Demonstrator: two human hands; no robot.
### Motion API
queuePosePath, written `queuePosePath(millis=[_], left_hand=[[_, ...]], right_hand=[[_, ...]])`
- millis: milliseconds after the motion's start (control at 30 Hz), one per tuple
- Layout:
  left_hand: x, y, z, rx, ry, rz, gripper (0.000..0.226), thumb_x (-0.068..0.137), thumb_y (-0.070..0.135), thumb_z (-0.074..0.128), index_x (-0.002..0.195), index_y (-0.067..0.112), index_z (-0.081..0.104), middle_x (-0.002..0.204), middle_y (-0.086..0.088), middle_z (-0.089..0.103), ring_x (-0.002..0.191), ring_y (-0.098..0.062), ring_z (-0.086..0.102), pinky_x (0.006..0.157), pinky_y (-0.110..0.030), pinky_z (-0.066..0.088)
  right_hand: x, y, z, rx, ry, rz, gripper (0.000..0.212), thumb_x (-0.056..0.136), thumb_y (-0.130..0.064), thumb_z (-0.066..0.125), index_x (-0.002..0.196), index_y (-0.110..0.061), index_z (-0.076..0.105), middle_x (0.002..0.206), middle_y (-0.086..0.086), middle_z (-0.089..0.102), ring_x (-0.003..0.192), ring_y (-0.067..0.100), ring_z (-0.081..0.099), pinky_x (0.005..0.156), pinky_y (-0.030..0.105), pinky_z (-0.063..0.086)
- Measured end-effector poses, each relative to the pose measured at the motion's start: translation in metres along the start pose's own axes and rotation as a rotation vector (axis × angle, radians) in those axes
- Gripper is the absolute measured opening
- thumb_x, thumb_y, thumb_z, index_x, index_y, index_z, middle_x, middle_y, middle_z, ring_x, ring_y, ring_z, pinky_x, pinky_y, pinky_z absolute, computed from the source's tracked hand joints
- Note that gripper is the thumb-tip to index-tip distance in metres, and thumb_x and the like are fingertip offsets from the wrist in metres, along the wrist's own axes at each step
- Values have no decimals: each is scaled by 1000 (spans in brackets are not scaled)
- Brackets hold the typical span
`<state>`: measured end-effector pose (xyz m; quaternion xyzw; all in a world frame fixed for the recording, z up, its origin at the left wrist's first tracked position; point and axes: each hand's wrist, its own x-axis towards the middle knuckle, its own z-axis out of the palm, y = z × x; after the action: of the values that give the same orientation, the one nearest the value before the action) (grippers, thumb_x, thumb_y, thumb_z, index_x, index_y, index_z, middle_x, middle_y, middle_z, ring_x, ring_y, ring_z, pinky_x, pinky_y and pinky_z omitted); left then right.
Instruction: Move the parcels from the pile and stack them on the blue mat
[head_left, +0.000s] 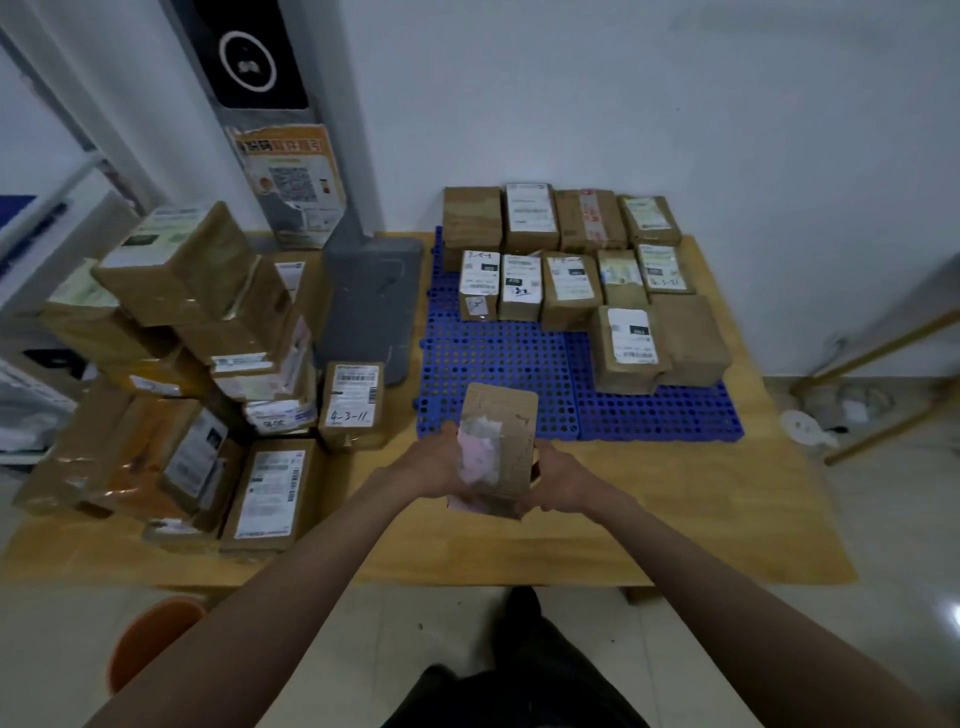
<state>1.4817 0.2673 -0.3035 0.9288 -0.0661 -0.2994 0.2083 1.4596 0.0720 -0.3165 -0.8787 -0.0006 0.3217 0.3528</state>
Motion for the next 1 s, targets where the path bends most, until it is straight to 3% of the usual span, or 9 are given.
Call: queuePosePath(millis=[167,267,433,633,867,1000], left_hand=[[39,33,-10,-10,-7,36,84,80,38,76,137,1,28,93,-7,53,73,-19,50,54,-33,37],[63,50,-15,-25,11,37,79,80,33,77,135,1,30,97,-11,54,75,-21,51,56,-32,37],[103,72,-23,-60,32,39,72,77,33,79,126,5,36,102,-11,51,76,-18,48,48,-28,31],[149,87,-33,-127,40,31,68,79,34,79,124,7,36,83,1,43,70,-16,50,47,-27,31],[200,91,-42,-163,28,21,74,73,35,84,122,7,35,90,-2,47,70,-12,46,50,-28,34],[226,93,-43,-188,14,9,80,67,38,87,121,10,36,104,-7,53,86,-20,55,65,-36,47]], right_hand=[[20,19,-42,8,19,21,88,80,-18,78,148,-15,22,133,11,47,94,22,56,61,23,47],[33,29,-68,13,42,38,85,80,-19,78,145,-11,24,129,13,52,105,28,58,73,31,50],[58,37,-109,-65,61,13,86,77,-18,78,146,-10,26,138,13,41,114,32,54,82,35,51],[94,48,-146,-76,54,58,95,71,-9,82,144,-5,22,131,15,50,114,33,54,91,45,52],[133,49,-173,-147,88,17,77,78,-15,78,137,-1,31,131,19,44,109,37,56,89,52,51],[152,55,-182,-112,100,63,72,78,-14,77,133,-1,33,120,18,53,102,34,59,84,50,53]])
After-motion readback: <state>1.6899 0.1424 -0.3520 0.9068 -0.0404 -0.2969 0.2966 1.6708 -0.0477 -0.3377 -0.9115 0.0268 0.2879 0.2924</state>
